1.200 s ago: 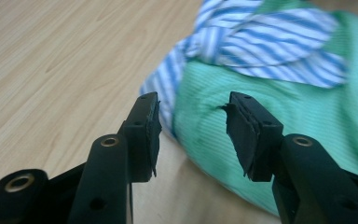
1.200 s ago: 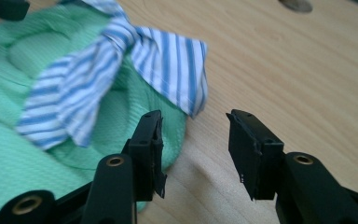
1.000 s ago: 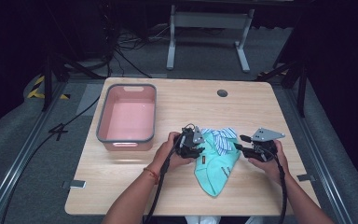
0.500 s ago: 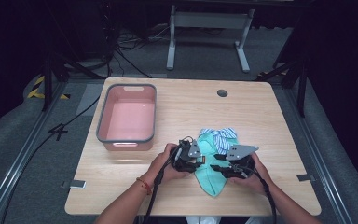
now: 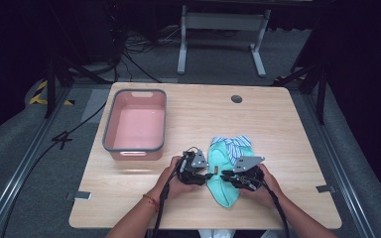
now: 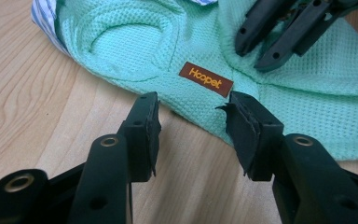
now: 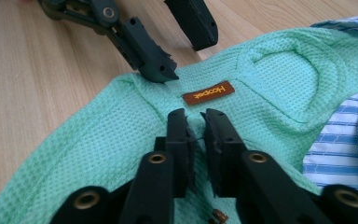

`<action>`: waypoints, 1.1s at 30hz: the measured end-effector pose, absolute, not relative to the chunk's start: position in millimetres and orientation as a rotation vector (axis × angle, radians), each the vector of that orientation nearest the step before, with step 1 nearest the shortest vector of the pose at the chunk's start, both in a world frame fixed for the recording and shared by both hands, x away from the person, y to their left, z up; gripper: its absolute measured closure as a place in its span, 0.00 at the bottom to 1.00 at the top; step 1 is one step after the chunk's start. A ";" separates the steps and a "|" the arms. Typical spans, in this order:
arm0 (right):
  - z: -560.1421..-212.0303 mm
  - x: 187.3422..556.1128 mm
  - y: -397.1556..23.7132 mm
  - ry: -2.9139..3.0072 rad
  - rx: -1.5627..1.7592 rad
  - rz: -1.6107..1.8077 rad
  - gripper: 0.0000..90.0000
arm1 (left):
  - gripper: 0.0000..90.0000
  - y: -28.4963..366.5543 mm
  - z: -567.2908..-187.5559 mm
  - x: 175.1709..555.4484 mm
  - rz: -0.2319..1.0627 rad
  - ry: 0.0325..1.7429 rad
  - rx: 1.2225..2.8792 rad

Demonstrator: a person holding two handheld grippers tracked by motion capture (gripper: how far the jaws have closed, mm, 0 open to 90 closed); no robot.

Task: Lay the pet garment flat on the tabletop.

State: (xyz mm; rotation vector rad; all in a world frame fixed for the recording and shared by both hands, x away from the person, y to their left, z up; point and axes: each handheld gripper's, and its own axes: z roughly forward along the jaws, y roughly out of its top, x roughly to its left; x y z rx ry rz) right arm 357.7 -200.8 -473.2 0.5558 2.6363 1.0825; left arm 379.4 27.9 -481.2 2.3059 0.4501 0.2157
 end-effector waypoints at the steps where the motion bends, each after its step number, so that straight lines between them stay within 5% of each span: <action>1: -472.2 356.6 -201.3 2.637 0.549 1.083 0.95 | 0.61 28.1 -481.2 379.7 0.210 0.454 2.305; 33: -430.2 315.7 -271.9 2.586 0.494 1.178 0.99 | 0.59 28.0 -481.5 380.5 0.199 0.473 2.299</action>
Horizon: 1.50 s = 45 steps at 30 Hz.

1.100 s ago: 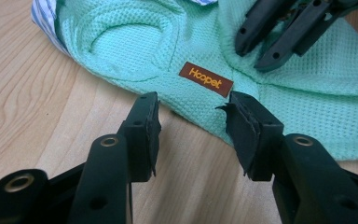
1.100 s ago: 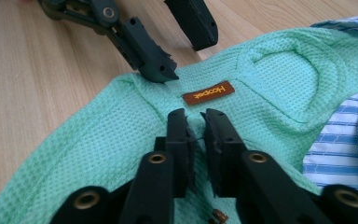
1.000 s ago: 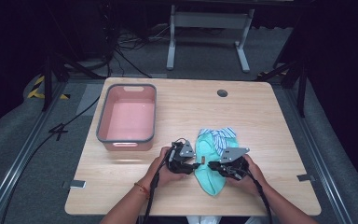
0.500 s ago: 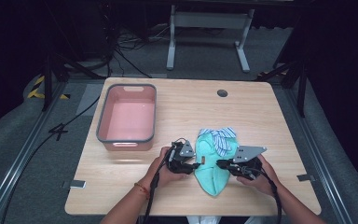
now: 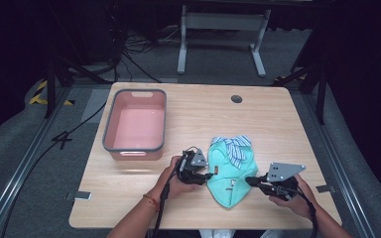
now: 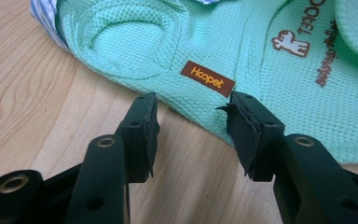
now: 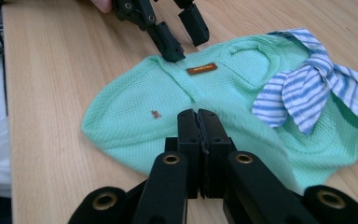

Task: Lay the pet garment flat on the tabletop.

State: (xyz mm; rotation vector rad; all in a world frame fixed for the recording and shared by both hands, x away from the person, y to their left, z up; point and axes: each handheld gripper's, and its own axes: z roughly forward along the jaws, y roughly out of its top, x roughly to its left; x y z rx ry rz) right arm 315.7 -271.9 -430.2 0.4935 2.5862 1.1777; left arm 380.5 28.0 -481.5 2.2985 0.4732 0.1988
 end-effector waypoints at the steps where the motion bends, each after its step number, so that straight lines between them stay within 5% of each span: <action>1: -429.7 312.5 -277.8 2.581 0.506 1.180 0.99 | 0.59 28.2 -481.4 380.7 0.197 0.472 2.301; 8: -428.9 311.2 -281.1 2.553 0.522 1.182 0.98 | 0.59 28.1 -481.5 380.7 0.195 0.475 2.299; 14: -425.2 321.6 -257.0 2.525 0.523 1.176 0.78 | 0.59 28.3 -481.3 381.1 0.192 0.473 2.302; 24: -447.8 344.2 -218.7 2.601 0.547 1.033 0.67 | 0.59 28.3 -481.3 381.0 0.194 0.472 2.302; 31: -469.2 356.3 -225.5 2.632 0.633 0.995 0.75 | 0.59 28.3 -481.3 381.0 0.194 0.472 2.302; 36: -469.5 353.7 -223.5 2.650 0.617 0.999 0.97 | 0.59 28.4 -481.4 381.2 0.187 0.480 2.300; 45: -456.4 345.3 -228.8 2.615 0.581 1.051 0.99 | 0.59 27.9 -481.4 381.2 0.196 0.479 2.301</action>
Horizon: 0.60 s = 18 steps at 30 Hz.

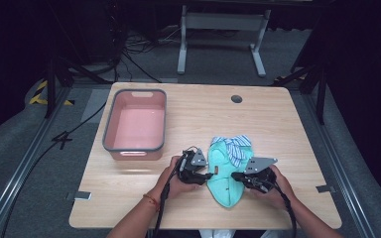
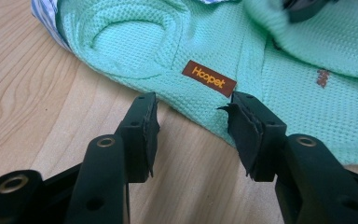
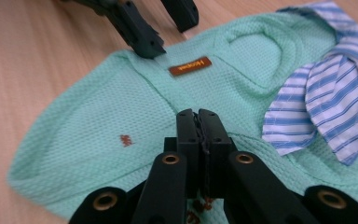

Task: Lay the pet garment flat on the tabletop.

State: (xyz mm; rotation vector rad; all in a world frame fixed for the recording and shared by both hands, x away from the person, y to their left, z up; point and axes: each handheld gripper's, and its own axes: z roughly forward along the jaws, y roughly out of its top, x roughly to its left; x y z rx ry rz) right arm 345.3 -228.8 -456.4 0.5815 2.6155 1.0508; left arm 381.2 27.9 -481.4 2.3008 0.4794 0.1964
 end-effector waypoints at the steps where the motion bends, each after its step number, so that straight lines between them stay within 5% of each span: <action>1: -456.4 345.3 -228.8 2.615 0.581 1.051 0.99 | 0.59 27.9 -481.4 381.2 0.196 0.479 2.301; 18: -436.3 306.1 -282.2 2.599 0.541 1.132 0.99 | 0.59 27.8 -481.5 381.3 0.190 0.489 2.299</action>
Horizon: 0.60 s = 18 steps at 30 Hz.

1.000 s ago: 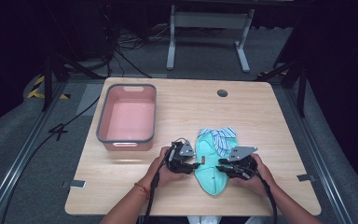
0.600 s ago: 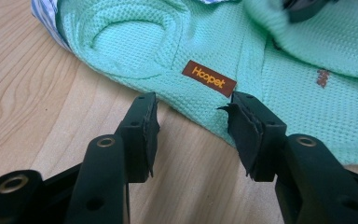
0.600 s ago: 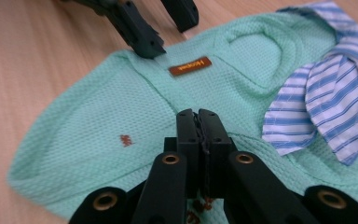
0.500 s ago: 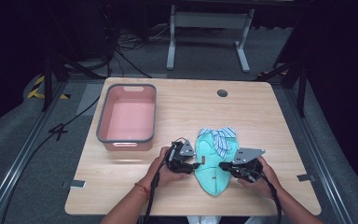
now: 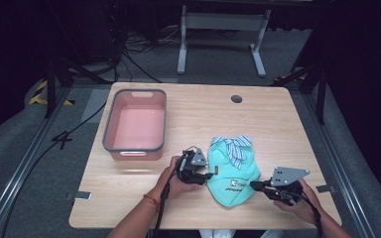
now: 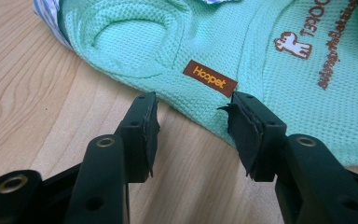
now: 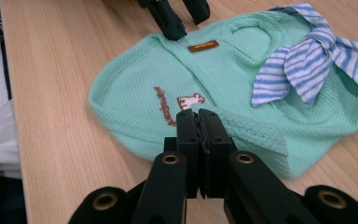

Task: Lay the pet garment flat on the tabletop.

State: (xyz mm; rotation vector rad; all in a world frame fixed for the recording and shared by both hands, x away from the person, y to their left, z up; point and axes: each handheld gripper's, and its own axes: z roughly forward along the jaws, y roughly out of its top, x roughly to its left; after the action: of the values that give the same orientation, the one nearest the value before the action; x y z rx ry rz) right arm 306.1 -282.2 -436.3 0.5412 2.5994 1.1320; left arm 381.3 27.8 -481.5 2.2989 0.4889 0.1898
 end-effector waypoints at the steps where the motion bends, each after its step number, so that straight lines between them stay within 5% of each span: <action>1: -436.5 304.0 -285.3 2.599 0.544 1.138 0.99 | 0.59 27.8 -481.5 381.3 0.190 0.490 2.299; 18: -441.8 275.9 -329.9 2.545 0.648 1.151 0.86 | 0.58 27.7 -481.5 381.6 0.189 0.490 2.299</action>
State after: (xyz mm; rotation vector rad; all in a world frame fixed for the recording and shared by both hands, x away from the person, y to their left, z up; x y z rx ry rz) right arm 275.9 -329.9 -441.8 0.6479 2.5452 1.1510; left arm 381.6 27.7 -481.5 2.2992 0.4901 0.1892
